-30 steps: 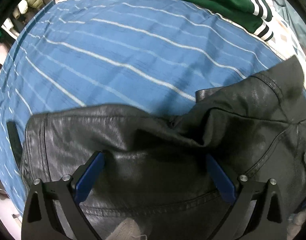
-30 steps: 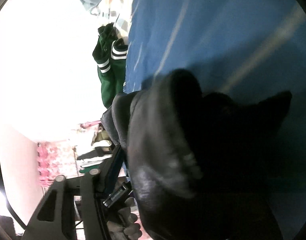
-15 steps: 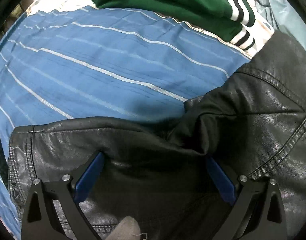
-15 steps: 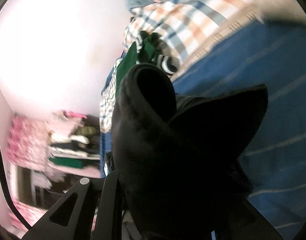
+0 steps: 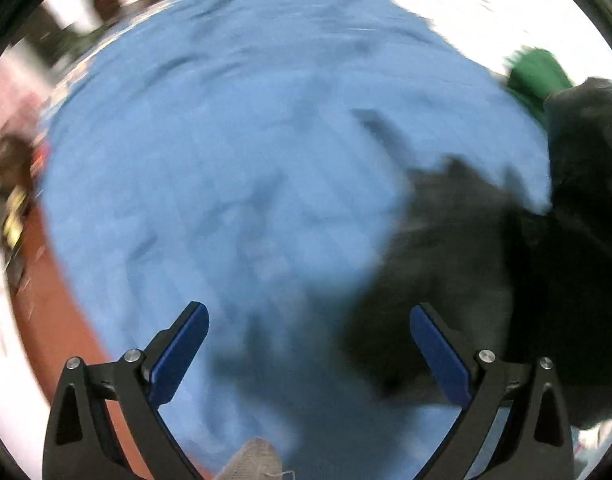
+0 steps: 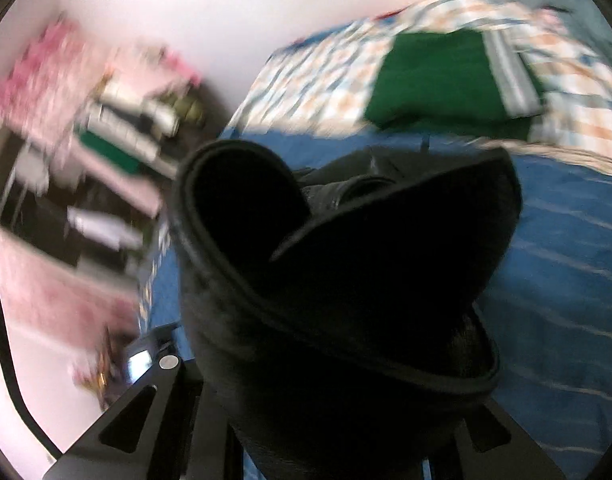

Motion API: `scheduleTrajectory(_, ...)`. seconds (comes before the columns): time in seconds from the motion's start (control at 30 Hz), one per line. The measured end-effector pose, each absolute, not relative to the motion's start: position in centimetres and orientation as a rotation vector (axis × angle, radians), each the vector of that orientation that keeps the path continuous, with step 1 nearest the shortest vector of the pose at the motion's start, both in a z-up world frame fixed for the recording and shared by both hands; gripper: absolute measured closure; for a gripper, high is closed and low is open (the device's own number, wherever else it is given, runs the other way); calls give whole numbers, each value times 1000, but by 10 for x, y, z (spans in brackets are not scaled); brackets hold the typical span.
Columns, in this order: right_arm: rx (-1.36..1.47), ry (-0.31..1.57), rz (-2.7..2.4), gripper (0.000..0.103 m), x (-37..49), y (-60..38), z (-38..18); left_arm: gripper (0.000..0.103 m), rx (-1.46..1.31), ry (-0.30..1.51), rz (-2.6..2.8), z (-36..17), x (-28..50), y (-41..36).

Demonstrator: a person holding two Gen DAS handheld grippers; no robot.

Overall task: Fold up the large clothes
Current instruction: 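Grasp the folded jacket edges with both tools and lift it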

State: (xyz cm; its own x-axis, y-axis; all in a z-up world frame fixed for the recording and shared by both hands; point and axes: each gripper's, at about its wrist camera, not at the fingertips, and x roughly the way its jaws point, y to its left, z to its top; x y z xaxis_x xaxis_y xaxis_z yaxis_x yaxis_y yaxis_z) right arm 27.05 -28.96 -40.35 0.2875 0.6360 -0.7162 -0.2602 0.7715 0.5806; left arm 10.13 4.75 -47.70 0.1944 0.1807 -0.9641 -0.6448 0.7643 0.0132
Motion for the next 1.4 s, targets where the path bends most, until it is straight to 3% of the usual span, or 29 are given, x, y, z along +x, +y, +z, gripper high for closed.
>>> scheduleTrajectory(0.17, 163, 1301, 710, 83, 235, -178, -470, 0, -508, 1298, 783, -499, 20, 94)
scheduleTrajectory(0.3, 57, 1518, 750, 70, 217, -135, -524, 0, -548, 1280, 837, -491, -12, 104)
scheduleTrajectory(0.37, 40, 1510, 791, 55, 213, -136, -511, 0, -574, 1253, 852, -483, -16, 104)
scheduleTrajectory(0.4, 42, 1512, 832, 24, 206, -143, -504, 0, -583, 1244, 856, -481, -19, 102)
scheduleTrajectory(0.43, 60, 1525, 885, 8, 205, -150, -491, 0, -599, 1230, 860, -475, -21, 101)
scheduleTrajectory(0.67, 195, 1571, 952, 11, 245, -236, -436, 0, -594, 1114, 865, -444, -7, 108)
scheduleTrajectory(0.7, 194, 1569, 892, 19, 262, -251, -438, 0, -581, 1104, 862, -444, -2, 106)
scheduleTrajectory(0.73, 172, 1560, 849, 39, 280, -254, -444, 0, -564, 1103, 860, -447, 6, 103)
scheduleTrajectory(0.83, 128, 1585, 738, 71, 320, -246, -472, 0, -568, 1116, 845, -461, 23, 96)
scheduleTrajectory(1.07, -87, 1683, 605, 73, 347, -178, -560, 0, -615, 1178, 816, -485, 34, 82)
scheduleTrajectory(1.23, -86, 1699, 623, 71, 348, -182, -559, 1, -770, 1146, 750, -489, 24, 76)
scheduleTrajectory(1.37, 194, 1678, 765, 48, 351, -231, -520, 1, -996, 1074, 623, -505, 19, 73)
scheduleTrajectory(1.4, 247, 1662, 765, 29, 349, -251, -512, 1, -1028, 1071, 604, -511, 22, 73)
